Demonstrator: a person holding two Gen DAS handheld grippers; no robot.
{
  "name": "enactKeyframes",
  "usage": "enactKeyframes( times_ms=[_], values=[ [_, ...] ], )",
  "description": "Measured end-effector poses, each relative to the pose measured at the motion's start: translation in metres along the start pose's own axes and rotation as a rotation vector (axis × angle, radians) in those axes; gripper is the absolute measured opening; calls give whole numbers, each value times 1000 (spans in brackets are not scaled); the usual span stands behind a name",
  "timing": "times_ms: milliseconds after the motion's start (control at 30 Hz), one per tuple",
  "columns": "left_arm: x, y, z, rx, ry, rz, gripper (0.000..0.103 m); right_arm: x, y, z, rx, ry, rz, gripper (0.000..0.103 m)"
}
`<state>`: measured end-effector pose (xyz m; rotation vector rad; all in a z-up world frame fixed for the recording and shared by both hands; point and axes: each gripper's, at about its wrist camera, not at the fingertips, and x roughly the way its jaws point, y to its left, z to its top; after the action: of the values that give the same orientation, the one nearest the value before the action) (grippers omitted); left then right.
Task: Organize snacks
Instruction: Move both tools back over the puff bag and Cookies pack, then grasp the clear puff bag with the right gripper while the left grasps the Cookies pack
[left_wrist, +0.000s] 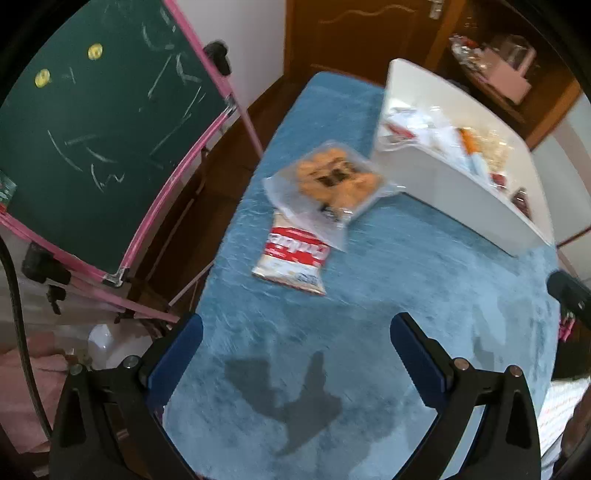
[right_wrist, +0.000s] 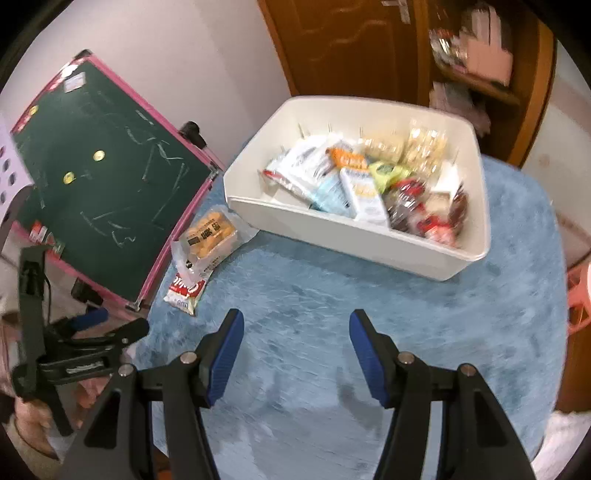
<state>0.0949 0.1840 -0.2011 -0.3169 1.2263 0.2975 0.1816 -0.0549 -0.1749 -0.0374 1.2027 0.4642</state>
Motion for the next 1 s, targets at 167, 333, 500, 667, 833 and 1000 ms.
enactKeyframes(
  times_ms=[167,333,500,667,833,1000],
  values=[
    [50,19,21,-35,42,-3,101,40,13,7,83,51,20,60],
    [94,23,30,-42,93,-30,101,73,25,10,155,92,38,60],
    [115,18,38,-13,93,-40,101,100,36,17,213,119,78,60],
    [116,25,40,8,54,-42,89,125,50,28,285,133,135,60],
    [107,43,44,40,29,-58,42,150,67,46,345,129,160,60],
    [106,63,52,79,52,-154,24,181,71,59,430,159,150,60]
  ],
)
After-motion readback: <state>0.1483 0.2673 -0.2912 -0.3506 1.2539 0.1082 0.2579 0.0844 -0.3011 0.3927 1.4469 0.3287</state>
